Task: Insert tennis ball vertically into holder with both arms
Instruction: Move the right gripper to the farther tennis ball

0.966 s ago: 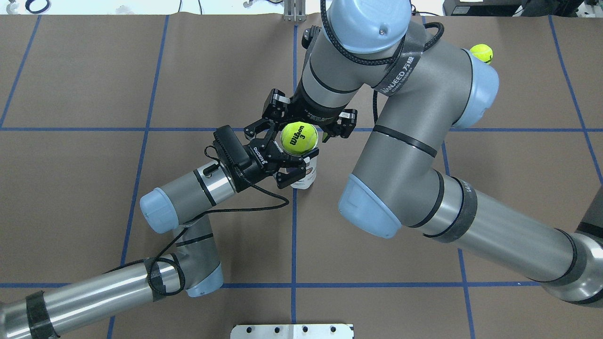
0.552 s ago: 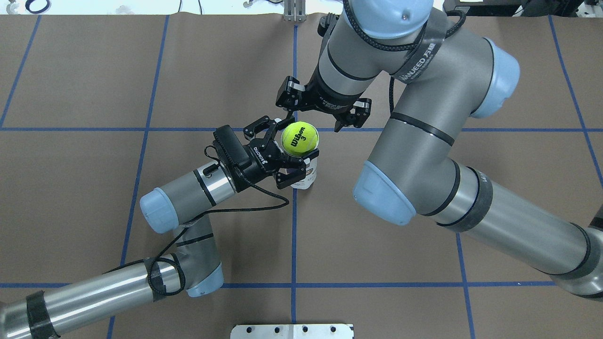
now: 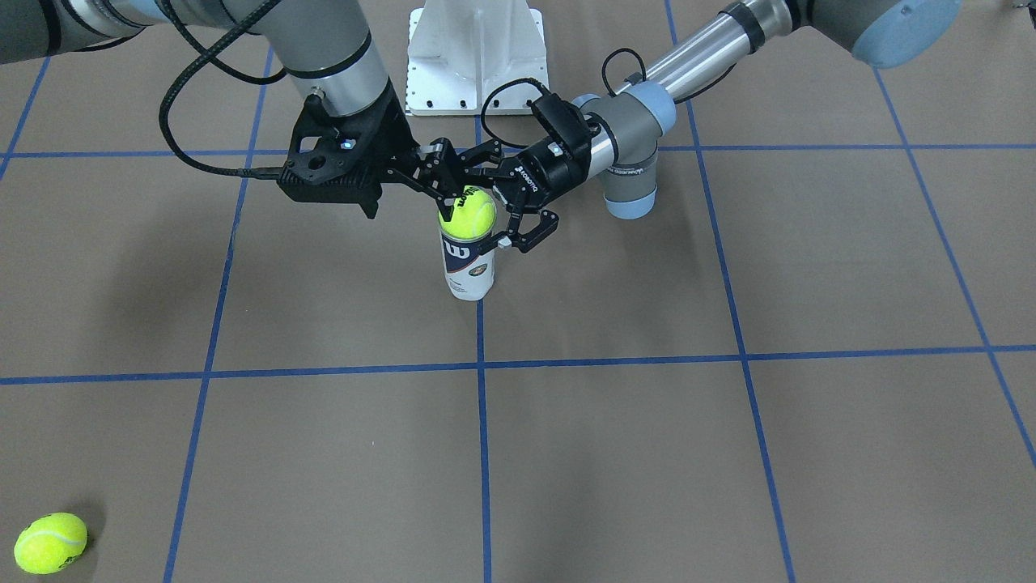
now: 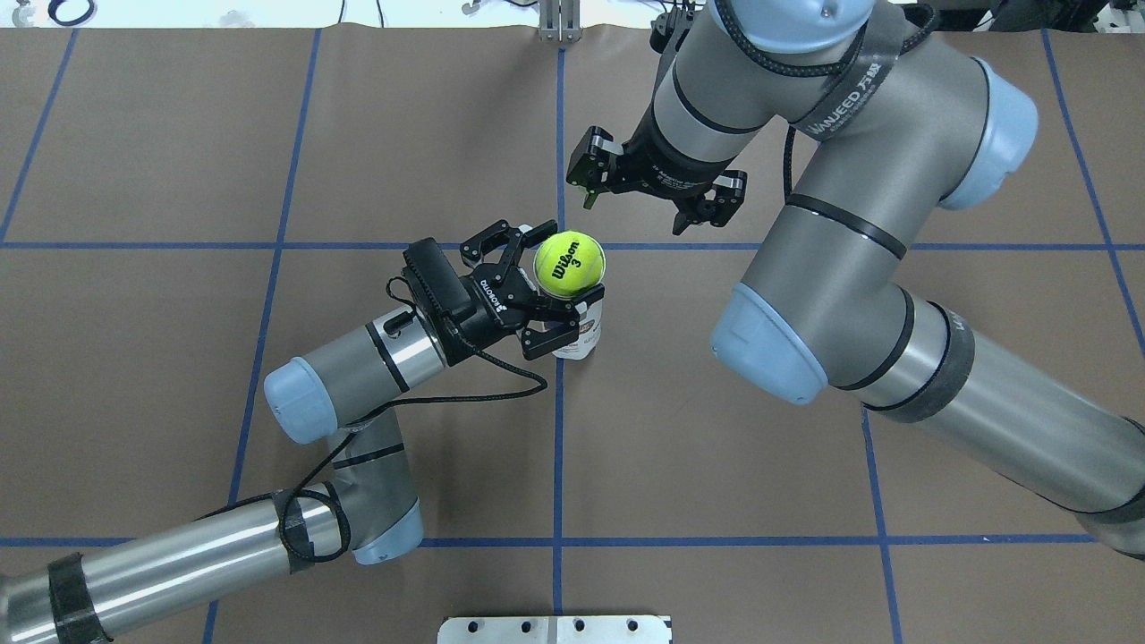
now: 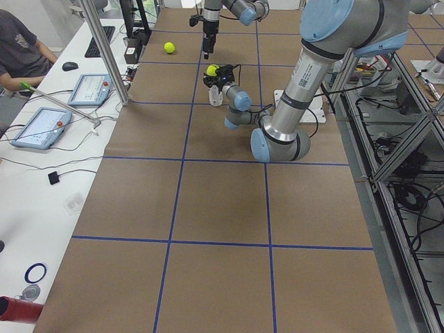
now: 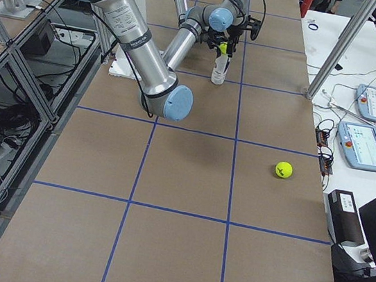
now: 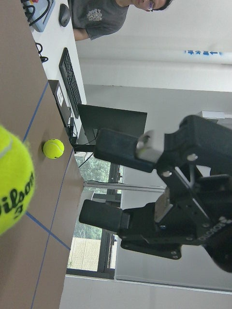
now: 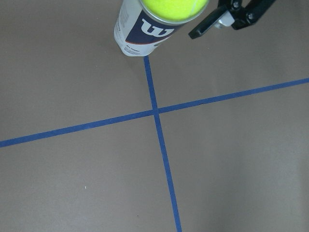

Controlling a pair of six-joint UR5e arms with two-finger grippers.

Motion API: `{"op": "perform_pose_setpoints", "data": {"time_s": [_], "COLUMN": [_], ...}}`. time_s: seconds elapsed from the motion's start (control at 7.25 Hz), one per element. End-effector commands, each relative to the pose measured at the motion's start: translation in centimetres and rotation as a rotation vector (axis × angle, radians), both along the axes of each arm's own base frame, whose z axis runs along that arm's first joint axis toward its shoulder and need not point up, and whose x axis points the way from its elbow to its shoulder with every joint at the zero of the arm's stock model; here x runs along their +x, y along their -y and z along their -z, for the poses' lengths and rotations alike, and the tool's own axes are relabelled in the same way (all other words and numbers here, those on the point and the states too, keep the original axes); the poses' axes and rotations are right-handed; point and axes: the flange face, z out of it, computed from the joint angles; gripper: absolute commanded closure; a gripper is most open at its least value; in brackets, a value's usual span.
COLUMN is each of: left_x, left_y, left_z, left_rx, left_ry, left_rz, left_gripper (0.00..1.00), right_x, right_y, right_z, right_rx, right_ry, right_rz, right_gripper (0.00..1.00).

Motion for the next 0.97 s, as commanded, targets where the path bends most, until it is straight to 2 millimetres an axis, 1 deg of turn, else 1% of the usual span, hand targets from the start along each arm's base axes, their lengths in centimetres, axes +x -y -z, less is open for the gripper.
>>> {"op": "perform_pose_setpoints", "data": {"time_s": [0.0,0.14,0.28,0.41,0.55,0.69,0.83], "left_x": [-0.1,-0.1,0.0,0.0,0.0,0.0,-0.1], "left_y": [0.1,0.1,0.1,0.1,0.1,0.1,0.1], "left_z": [-0.1,0.0,0.0,0.1,0.0,0.1,0.1], "left_rx": [-0.001,-0.004,-0.004,-0.004,-0.005,-0.004,-0.004], "left_ry": [0.0,-0.003,-0.003,-0.004,-0.004,-0.005,-0.005], "left_rz": [0.002,0.007,0.006,0.006,0.005,0.005,0.006], "left_gripper": [0.01,0.01,0.01,0.01,0.01,0.01,0.01], "right_x": [6.3,9.6,11.9,13.4,14.2,15.9,16.1], "right_y": [4.8,8.8,13.1,17.6,21.1,23.3,25.0], "right_z": [-8.5,-12.5,-16.8,-21.7,-27.6,-31.2,-33.4], "right_rx": [0.061,0.079,0.061,0.063,0.06,0.064,0.096], "right_ry": [-0.085,-0.152,-0.208,-0.206,-0.21,-0.236,-0.323], "right_rz": [-0.017,-0.01,-0.012,-0.062,-0.091,-0.097,-0.113], "right_gripper": [0.02,0.03,0.03,0.04,0.07,0.09,0.08]}}
